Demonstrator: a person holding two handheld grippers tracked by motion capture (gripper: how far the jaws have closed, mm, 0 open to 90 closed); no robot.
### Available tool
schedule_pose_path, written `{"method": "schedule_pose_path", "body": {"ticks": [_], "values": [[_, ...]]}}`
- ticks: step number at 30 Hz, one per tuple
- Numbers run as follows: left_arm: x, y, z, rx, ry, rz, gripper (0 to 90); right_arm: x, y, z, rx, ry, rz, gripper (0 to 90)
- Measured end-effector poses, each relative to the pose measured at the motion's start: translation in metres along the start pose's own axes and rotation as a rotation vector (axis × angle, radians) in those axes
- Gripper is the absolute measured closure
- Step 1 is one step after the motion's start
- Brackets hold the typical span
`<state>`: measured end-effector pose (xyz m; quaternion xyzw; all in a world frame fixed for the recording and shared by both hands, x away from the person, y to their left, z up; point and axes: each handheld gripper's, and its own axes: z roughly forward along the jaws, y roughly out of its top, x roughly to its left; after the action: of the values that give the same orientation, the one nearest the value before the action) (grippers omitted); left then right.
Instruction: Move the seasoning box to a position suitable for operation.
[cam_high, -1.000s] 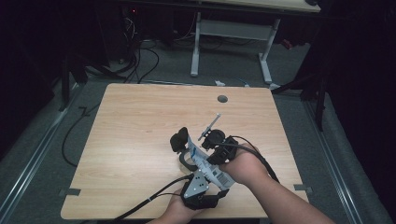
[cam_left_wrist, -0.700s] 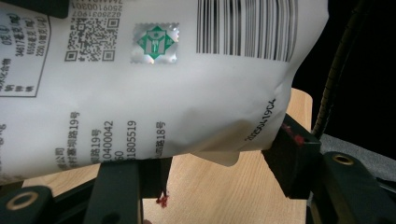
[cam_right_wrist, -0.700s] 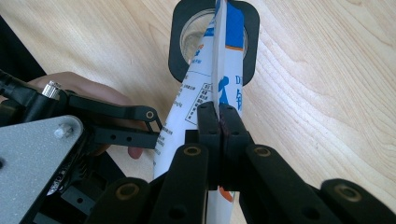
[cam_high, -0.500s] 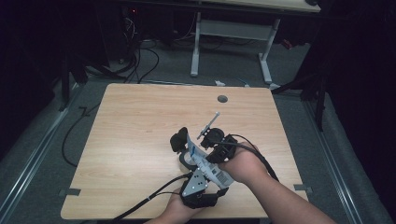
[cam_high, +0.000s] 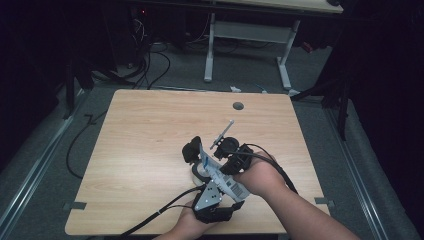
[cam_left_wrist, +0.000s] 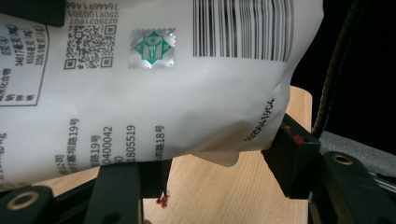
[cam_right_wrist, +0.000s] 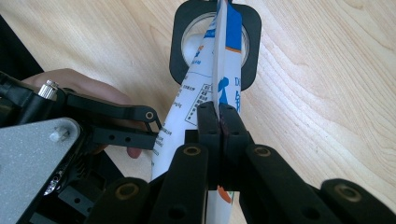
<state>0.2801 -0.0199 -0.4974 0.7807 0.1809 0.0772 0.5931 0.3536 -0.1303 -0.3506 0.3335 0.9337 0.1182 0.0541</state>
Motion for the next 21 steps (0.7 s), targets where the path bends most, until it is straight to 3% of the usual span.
{"method": "schedule_pose_path", "body": {"ticks": [21], "values": [[-0.0005,-0.0005,-0.0005,-0.007,0.002,0.018,46.6,0.0005,0.0025,0.0021,0.013,-0.001,-0.007,89.8]]}}
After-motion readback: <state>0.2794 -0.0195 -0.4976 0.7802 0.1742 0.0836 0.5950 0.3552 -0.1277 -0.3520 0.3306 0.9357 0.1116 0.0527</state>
